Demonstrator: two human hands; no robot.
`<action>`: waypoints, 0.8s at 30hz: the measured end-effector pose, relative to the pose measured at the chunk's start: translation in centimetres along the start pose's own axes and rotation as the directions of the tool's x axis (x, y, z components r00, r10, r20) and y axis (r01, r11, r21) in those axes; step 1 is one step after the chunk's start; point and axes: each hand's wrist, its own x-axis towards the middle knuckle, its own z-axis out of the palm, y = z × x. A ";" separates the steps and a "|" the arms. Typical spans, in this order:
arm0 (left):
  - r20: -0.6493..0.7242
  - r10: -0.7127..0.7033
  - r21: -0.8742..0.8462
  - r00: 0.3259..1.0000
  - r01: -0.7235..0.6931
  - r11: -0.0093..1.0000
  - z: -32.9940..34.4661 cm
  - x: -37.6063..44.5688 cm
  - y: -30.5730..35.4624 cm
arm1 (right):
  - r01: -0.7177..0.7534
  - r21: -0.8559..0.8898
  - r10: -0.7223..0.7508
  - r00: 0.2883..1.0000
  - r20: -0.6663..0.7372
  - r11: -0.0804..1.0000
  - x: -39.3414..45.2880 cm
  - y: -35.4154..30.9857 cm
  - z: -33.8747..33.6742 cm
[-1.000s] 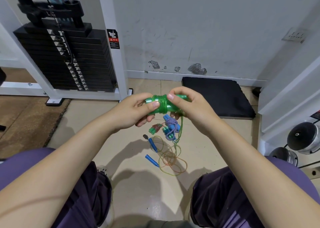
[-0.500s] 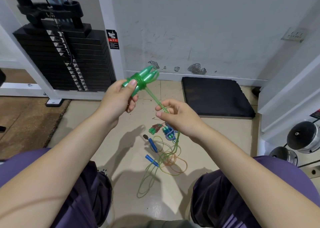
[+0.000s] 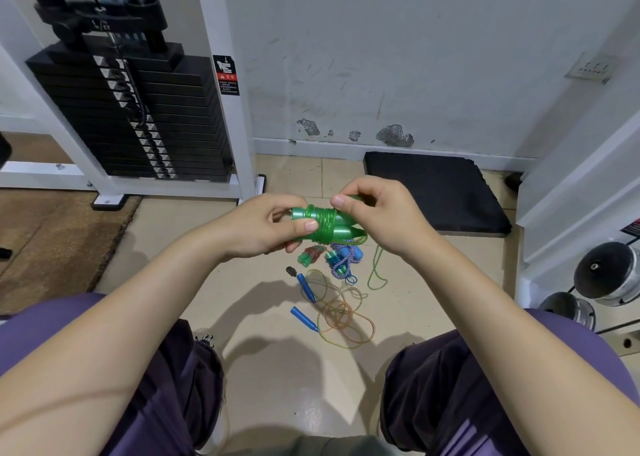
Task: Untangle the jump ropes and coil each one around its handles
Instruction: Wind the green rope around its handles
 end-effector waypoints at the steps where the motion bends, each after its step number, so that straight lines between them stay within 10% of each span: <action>1: -0.002 0.001 -0.014 1.000 -0.001 1.000 0.1 0.0 0.0 | -0.022 0.039 0.022 1.000 0.010 0.999 0.1 0.2 -0.1; 12: -0.008 0.054 -0.197 0.999 -0.054 0.979 0.7 0.2 -0.1 | -0.087 0.283 0.079 0.996 0.040 0.955 -0.2 0.9 -0.2; 18: -0.198 0.004 -0.371 0.980 -0.079 0.925 0.9 0.9 0.0 | -0.285 0.698 0.139 0.956 0.259 0.657 -0.8 0.4 0.9; 24: -0.398 -0.130 -0.458 0.908 -0.074 0.886 0.1 1.3 -0.7 | -0.274 0.479 0.168 0.953 0.253 0.834 -1.1 0.8 2.6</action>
